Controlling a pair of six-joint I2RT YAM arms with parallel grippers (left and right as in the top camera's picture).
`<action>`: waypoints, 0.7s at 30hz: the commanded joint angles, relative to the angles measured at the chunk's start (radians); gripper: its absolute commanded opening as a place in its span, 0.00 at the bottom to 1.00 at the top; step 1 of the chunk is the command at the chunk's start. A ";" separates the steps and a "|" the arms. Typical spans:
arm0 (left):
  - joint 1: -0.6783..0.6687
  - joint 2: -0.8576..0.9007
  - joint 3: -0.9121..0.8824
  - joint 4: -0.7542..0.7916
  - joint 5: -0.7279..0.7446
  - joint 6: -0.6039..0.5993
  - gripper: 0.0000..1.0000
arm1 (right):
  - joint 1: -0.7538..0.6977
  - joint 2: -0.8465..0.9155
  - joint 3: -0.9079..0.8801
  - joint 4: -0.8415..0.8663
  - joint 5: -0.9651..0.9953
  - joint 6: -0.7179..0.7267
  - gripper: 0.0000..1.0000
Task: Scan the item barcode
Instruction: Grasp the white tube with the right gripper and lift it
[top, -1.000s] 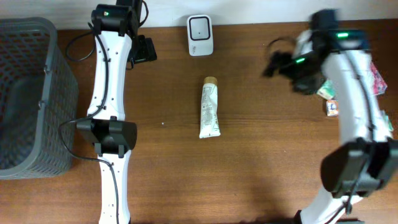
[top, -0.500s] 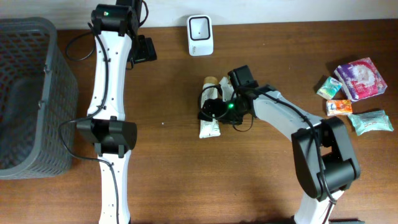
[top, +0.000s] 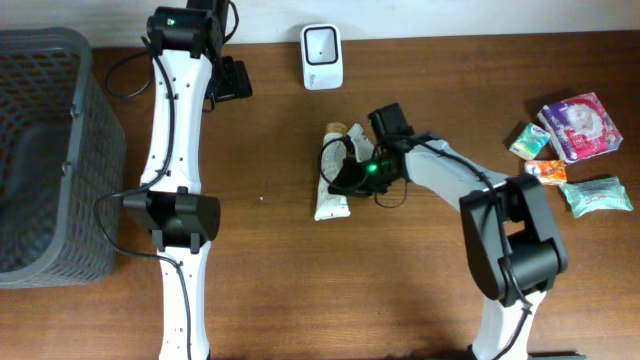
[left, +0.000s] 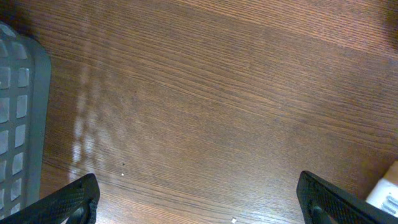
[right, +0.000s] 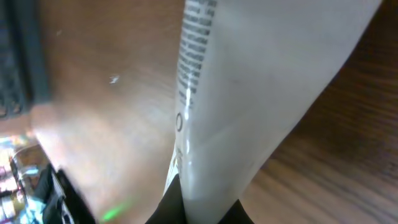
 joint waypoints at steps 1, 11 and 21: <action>0.008 -0.006 0.006 0.000 -0.014 0.016 0.99 | -0.028 -0.207 0.111 -0.040 -0.199 -0.290 0.04; 0.008 -0.006 0.006 0.000 -0.014 0.016 0.99 | -0.063 -0.459 0.139 0.111 -0.396 -0.392 0.04; 0.008 -0.006 0.006 0.000 -0.014 0.016 0.99 | -0.138 -0.459 0.139 0.150 -0.581 -0.324 0.04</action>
